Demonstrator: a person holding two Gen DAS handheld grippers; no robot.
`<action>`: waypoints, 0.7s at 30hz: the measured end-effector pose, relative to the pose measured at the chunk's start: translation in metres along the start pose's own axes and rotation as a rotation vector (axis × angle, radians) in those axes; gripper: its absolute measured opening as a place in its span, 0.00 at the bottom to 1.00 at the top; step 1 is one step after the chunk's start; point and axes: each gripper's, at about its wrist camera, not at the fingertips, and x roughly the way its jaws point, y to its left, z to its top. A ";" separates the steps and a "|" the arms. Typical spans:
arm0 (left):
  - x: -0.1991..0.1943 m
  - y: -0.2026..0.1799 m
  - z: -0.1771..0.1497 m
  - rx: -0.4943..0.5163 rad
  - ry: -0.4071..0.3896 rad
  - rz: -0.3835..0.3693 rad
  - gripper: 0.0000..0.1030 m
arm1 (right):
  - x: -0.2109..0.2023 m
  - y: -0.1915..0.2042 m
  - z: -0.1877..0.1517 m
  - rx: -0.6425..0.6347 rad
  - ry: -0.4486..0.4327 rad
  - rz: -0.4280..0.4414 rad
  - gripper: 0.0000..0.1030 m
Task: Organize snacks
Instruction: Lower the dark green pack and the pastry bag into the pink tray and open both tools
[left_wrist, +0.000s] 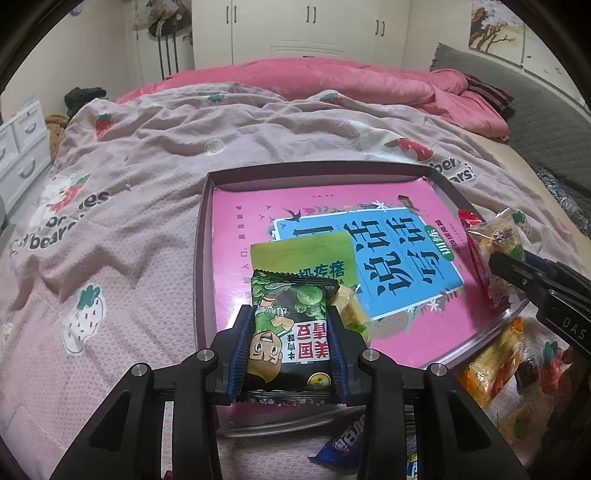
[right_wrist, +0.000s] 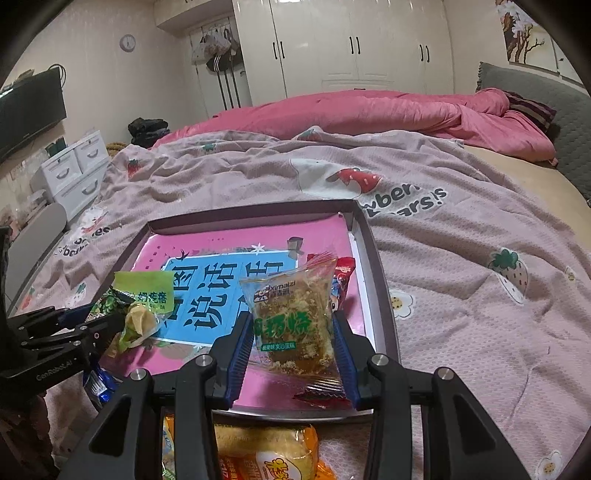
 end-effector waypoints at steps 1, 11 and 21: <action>0.000 0.000 0.000 0.001 0.000 0.000 0.38 | 0.001 0.001 0.000 -0.002 0.002 0.002 0.41; 0.001 0.000 0.000 0.003 -0.002 0.005 0.38 | 0.010 0.008 -0.002 -0.022 0.027 0.018 0.41; 0.002 0.002 -0.001 -0.008 0.002 0.009 0.38 | 0.012 0.011 -0.002 -0.027 0.039 0.026 0.42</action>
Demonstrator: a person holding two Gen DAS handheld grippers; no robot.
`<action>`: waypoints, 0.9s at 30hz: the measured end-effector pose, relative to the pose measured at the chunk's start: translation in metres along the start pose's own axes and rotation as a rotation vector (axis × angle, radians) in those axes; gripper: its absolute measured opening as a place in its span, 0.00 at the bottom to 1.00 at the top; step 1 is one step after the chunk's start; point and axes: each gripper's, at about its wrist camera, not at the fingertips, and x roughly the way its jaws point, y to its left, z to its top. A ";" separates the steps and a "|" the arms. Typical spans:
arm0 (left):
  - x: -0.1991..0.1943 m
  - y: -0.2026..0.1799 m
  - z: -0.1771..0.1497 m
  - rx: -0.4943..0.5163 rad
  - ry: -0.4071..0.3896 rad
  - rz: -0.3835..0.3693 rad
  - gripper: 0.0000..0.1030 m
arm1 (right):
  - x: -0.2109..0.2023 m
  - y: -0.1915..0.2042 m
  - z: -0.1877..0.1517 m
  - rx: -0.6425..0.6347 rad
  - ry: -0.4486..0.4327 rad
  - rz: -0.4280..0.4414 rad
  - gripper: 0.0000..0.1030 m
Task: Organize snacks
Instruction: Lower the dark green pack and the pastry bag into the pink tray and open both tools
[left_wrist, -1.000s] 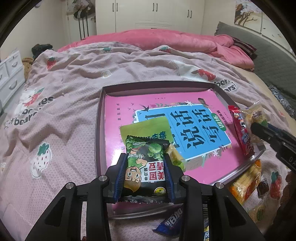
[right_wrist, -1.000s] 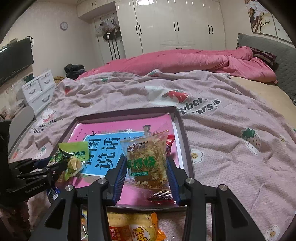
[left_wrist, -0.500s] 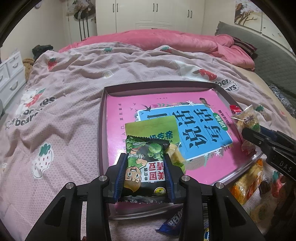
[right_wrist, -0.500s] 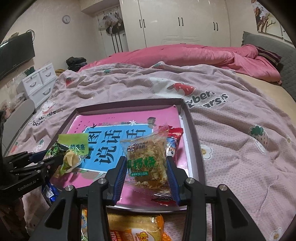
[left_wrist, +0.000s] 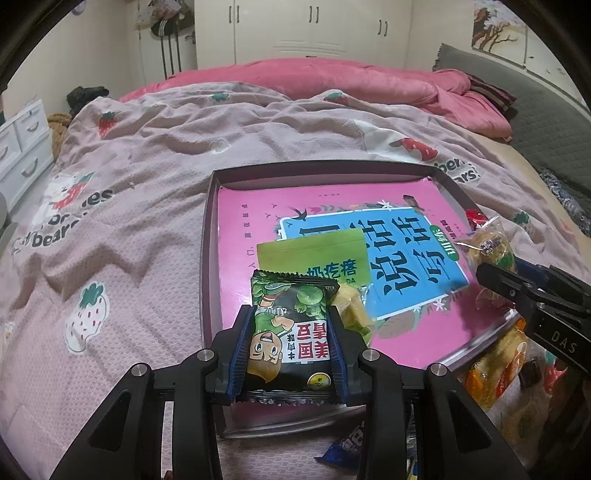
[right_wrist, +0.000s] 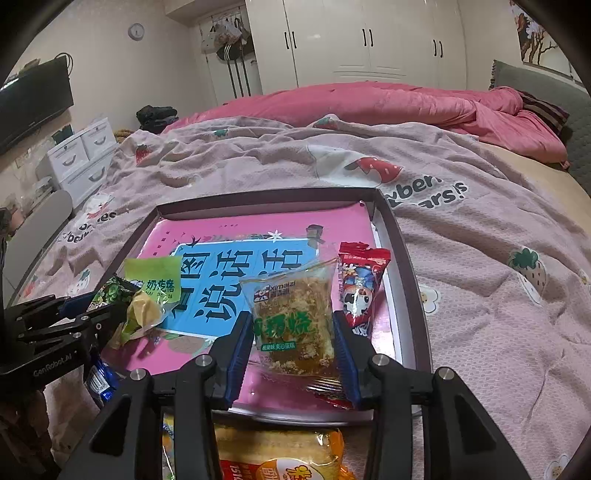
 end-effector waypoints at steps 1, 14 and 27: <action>0.000 0.000 0.000 -0.002 0.001 0.000 0.38 | 0.000 0.000 0.000 -0.001 0.000 -0.002 0.42; 0.001 0.004 0.000 -0.021 0.009 -0.004 0.38 | 0.000 -0.001 -0.001 0.010 0.001 -0.006 0.42; -0.002 0.007 0.001 -0.034 0.003 -0.013 0.39 | -0.009 -0.004 0.000 0.018 -0.017 -0.005 0.43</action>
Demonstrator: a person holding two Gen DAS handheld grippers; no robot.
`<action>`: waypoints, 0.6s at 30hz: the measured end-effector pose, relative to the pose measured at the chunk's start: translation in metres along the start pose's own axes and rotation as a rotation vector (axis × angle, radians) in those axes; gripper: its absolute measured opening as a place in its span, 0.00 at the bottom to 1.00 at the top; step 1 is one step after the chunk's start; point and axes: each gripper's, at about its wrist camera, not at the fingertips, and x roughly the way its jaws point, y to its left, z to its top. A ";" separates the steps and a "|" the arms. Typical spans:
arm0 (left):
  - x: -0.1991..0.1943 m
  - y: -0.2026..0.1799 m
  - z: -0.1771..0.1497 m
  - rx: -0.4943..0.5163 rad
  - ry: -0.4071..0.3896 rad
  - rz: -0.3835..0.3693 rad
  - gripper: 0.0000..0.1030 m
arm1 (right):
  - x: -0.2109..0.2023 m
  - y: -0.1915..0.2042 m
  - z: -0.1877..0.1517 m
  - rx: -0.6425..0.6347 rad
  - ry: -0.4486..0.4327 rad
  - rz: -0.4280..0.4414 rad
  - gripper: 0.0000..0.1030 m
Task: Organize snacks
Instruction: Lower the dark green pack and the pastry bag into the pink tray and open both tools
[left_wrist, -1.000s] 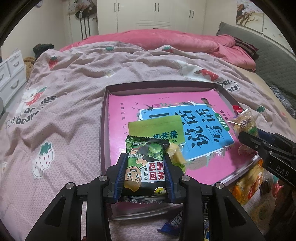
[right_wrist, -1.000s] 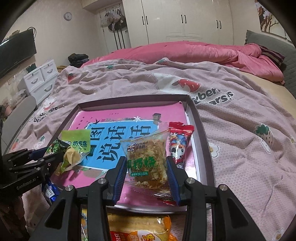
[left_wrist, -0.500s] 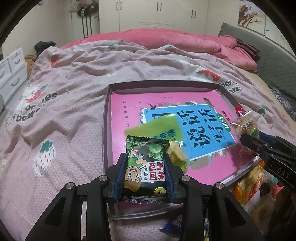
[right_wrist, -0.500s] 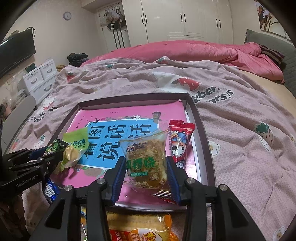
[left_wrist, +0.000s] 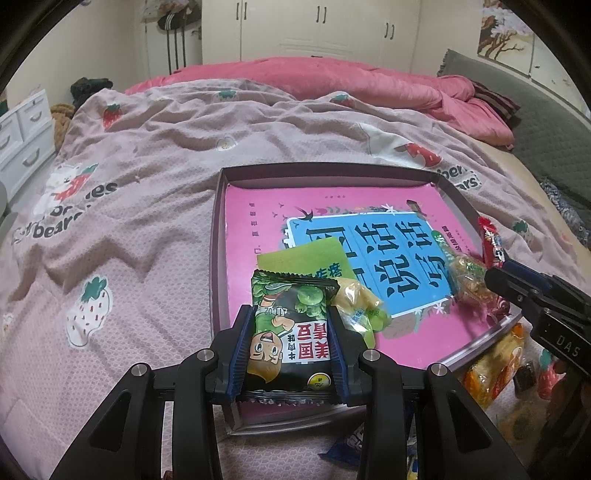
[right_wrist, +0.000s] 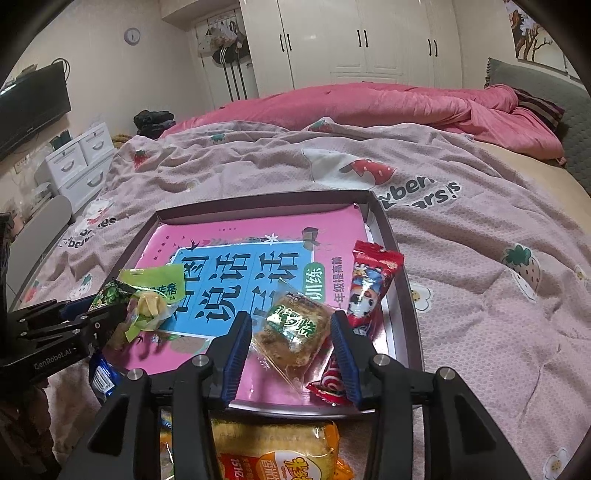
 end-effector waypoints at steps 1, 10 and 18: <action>0.000 0.000 0.000 -0.001 0.000 0.000 0.39 | -0.001 0.000 0.000 0.001 -0.002 0.000 0.43; -0.007 0.003 0.003 -0.010 -0.016 -0.010 0.39 | -0.005 -0.001 0.001 0.007 -0.007 0.002 0.45; -0.012 0.005 0.004 -0.019 -0.022 -0.022 0.47 | -0.010 -0.001 0.002 0.008 -0.016 0.002 0.47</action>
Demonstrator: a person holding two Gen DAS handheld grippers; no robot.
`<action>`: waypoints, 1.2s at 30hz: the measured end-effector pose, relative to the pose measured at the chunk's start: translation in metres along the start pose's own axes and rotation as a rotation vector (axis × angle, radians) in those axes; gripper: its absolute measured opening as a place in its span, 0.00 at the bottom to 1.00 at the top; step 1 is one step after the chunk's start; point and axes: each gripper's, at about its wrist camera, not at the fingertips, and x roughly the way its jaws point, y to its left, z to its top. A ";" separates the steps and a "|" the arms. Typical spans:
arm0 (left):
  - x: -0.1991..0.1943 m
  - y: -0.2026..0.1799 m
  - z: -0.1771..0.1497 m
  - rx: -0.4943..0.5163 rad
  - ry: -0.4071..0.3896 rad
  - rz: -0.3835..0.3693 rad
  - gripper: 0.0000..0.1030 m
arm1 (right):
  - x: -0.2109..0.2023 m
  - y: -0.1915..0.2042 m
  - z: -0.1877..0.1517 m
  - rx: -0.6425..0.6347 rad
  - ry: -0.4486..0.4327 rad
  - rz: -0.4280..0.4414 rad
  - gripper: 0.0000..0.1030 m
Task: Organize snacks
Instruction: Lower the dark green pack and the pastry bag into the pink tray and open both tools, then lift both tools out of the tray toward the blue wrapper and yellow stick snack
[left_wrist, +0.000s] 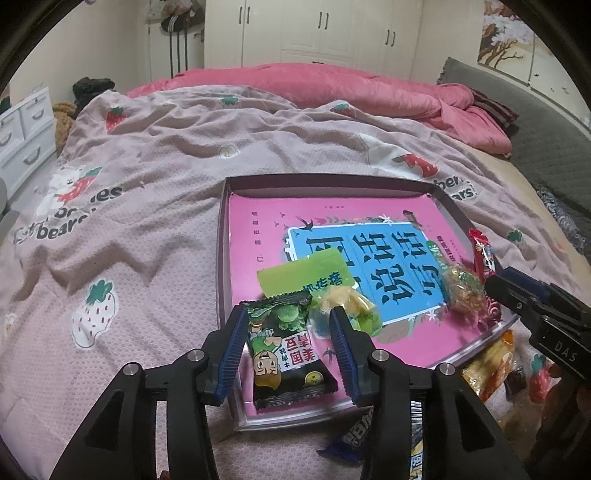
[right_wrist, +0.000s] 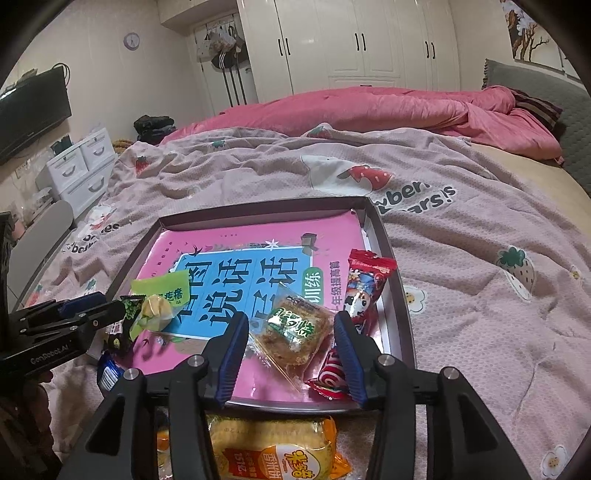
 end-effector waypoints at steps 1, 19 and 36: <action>-0.001 0.000 0.000 -0.002 -0.003 0.000 0.48 | -0.001 0.000 0.000 0.001 -0.002 -0.001 0.47; -0.032 0.003 0.003 -0.013 -0.055 0.008 0.64 | -0.028 -0.002 0.002 0.013 -0.054 0.003 0.53; -0.066 -0.009 -0.006 0.037 -0.090 0.010 0.64 | -0.069 0.008 -0.003 -0.014 -0.105 -0.002 0.55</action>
